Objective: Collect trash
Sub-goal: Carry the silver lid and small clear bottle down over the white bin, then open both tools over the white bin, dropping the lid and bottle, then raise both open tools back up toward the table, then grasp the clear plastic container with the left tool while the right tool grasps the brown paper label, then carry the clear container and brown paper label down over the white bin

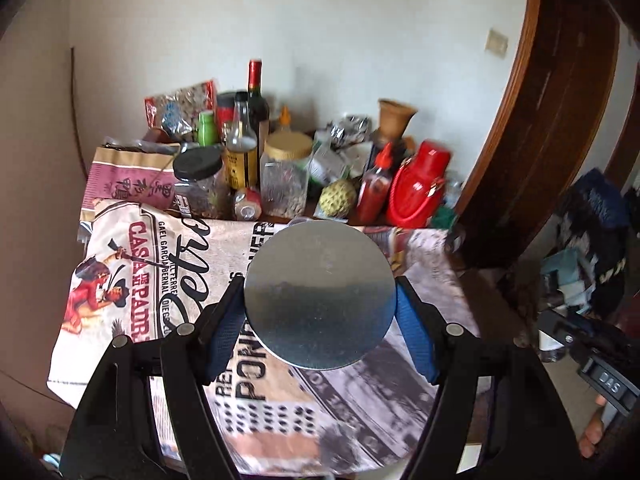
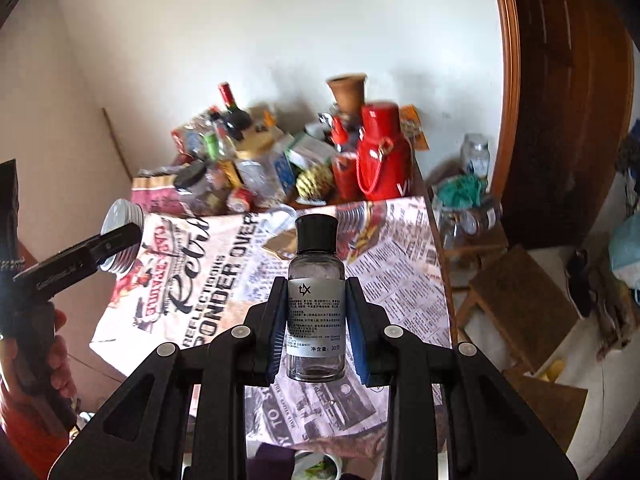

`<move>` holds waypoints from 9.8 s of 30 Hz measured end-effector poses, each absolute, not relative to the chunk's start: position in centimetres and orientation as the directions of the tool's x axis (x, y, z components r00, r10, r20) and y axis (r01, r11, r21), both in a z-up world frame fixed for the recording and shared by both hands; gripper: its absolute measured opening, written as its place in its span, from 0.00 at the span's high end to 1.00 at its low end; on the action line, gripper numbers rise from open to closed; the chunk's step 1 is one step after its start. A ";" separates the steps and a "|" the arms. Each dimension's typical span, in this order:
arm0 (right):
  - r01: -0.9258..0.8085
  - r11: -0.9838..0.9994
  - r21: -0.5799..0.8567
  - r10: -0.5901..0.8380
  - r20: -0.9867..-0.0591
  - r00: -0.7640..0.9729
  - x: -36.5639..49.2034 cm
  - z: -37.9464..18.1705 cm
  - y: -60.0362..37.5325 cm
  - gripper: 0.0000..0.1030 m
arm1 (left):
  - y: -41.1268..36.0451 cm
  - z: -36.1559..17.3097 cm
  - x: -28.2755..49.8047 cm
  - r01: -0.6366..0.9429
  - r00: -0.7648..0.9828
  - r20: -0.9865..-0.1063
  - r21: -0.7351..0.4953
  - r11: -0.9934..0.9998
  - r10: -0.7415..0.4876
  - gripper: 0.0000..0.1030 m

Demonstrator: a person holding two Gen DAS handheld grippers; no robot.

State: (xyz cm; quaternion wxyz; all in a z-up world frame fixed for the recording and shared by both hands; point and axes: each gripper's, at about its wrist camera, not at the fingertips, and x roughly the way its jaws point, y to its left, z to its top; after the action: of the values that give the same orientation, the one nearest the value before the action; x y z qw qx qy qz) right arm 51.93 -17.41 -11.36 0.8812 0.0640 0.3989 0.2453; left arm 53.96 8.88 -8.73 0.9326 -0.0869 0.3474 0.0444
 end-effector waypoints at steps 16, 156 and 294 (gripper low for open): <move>-0.402 0.873 0.275 0.483 -0.600 0.638 40.3 -6.9 -14.0 0.75 | 10.9 -4.8 39.4 -0.049 0.826 -0.562 -0.157 0.986 -0.049 0.31; -0.211 0.952 0.221 0.297 -0.509 0.808 26.7 -3.0 -12.0 0.01 | 12.6 -4.2 26.4 0.054 0.823 -0.561 -0.067 0.996 -0.082 0.02; -0.350 0.919 0.179 0.377 -0.654 0.656 22.7 -9.2 -11.9 0.56 | 11.7 -9.5 23.1 -0.033 0.785 -0.618 -0.110 0.993 -0.042 0.99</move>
State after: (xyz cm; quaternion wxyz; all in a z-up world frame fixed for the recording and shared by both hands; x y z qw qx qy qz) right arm 22.72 -11.86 -9.22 0.9097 0.0187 0.3635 0.1999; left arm 23.12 11.67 -9.48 0.9429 -0.0577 0.3281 -0.0024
